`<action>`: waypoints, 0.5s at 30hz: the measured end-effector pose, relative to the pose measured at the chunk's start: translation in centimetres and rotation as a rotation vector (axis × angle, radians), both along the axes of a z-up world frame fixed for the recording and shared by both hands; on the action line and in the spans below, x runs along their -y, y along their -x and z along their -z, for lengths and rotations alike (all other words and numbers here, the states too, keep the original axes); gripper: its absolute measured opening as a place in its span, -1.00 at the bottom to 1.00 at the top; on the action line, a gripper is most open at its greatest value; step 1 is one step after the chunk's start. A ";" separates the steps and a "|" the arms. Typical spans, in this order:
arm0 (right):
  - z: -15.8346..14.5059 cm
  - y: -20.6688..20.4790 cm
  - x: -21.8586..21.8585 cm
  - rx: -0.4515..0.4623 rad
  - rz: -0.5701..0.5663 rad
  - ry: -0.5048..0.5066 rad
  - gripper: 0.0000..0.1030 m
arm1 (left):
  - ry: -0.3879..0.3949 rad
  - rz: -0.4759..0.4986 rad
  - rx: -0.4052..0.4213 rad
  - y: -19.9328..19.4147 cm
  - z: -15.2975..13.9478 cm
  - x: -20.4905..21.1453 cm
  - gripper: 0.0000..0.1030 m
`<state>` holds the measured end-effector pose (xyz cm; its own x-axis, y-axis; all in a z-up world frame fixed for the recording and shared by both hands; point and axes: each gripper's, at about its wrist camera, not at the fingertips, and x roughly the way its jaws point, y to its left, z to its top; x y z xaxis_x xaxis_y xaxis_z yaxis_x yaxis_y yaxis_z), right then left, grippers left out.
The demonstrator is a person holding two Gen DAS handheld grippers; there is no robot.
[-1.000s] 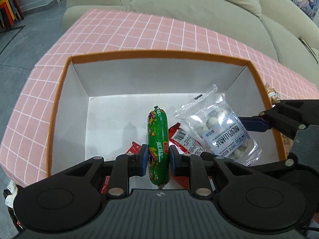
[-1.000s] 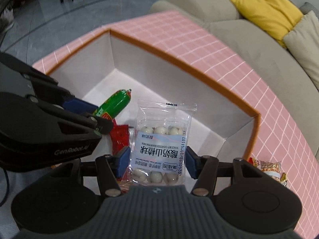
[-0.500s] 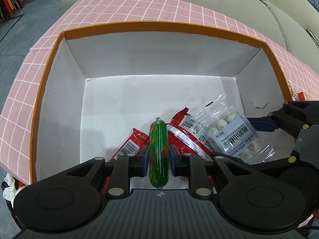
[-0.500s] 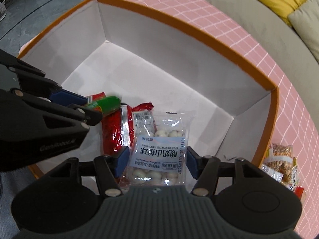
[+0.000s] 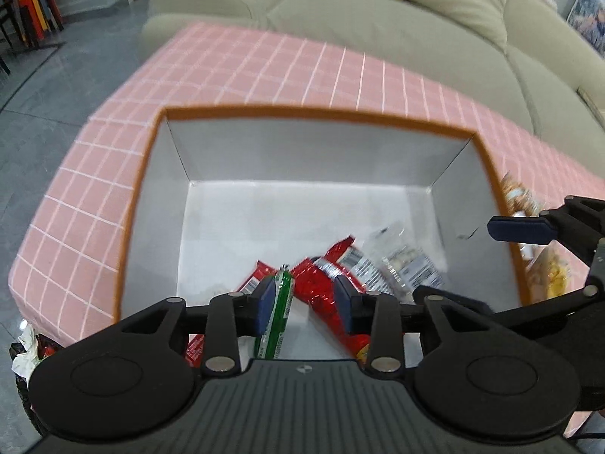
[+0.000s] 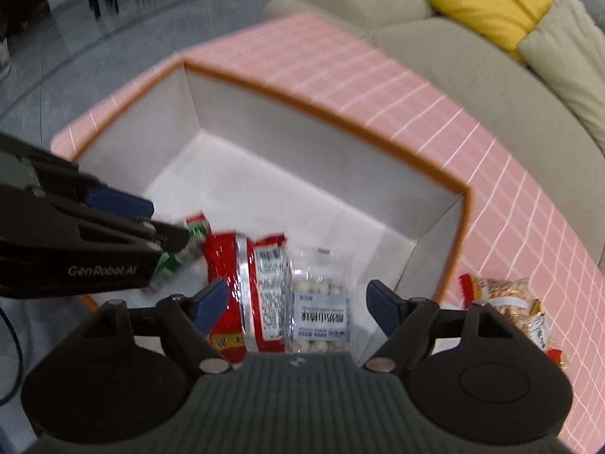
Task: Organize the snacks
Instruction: 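Release both snacks into the box and withdraw both tools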
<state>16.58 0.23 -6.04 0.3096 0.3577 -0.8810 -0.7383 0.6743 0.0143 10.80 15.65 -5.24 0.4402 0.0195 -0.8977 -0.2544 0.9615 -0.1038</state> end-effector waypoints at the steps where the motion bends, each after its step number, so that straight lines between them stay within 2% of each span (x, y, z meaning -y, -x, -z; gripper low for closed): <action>1: -0.6 0.3 0.5 0.016 0.012 -0.020 0.52 | 0.003 -0.006 0.018 0.3 -0.5 0.2 -0.16; 8: -4.1 3.0 4.4 0.132 0.080 -0.129 0.53 | 0.011 -0.037 0.153 2.6 -3.6 2.1 -0.15; 15: -5.2 6.6 8.9 0.278 0.169 -0.187 0.53 | -0.003 -0.032 0.249 4.3 -5.3 4.6 -0.15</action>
